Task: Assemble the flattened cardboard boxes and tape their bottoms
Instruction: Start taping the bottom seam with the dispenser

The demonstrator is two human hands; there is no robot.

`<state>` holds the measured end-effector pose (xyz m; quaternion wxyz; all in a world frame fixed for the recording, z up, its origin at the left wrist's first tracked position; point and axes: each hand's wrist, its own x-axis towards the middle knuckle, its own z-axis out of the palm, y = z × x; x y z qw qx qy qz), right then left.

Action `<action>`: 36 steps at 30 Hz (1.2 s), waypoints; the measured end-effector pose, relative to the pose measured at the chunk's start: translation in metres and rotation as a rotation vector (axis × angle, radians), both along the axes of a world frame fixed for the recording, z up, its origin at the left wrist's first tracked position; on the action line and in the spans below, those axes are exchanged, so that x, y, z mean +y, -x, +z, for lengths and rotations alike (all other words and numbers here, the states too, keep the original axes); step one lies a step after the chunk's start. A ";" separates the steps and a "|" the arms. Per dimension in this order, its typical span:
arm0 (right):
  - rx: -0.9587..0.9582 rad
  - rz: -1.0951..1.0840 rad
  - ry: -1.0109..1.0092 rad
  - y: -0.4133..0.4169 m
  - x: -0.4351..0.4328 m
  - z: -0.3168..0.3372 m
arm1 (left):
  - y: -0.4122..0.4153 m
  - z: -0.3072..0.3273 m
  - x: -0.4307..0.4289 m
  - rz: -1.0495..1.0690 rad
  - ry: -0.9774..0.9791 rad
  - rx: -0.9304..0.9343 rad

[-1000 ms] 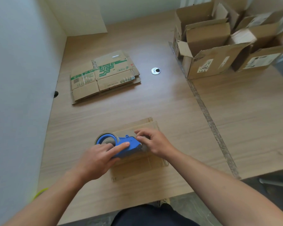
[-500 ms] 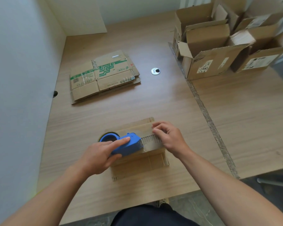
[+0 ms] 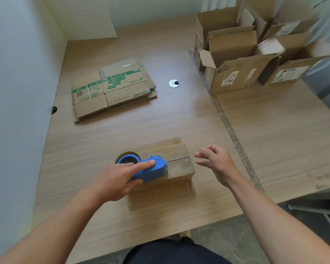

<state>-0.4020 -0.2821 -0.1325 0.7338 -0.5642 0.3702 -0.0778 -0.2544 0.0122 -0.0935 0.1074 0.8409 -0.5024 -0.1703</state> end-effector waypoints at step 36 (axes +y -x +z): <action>0.487 0.353 0.596 -0.028 0.031 -0.013 | -0.010 0.026 -0.018 0.016 -0.081 -0.002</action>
